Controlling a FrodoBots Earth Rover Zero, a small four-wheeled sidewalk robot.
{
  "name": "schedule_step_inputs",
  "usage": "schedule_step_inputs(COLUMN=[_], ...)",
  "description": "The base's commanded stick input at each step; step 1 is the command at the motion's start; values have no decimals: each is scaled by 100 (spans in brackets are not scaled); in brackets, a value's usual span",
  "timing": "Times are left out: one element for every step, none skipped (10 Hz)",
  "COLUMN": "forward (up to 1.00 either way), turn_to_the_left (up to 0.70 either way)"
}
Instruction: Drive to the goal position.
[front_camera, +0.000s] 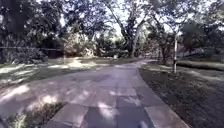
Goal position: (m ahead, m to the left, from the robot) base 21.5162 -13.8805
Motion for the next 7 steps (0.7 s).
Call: schedule_step_inputs(forward=[50,50,50,50,50,50,50], turn_to_the_left=[-50,-50,-50,-38,0,0,0])
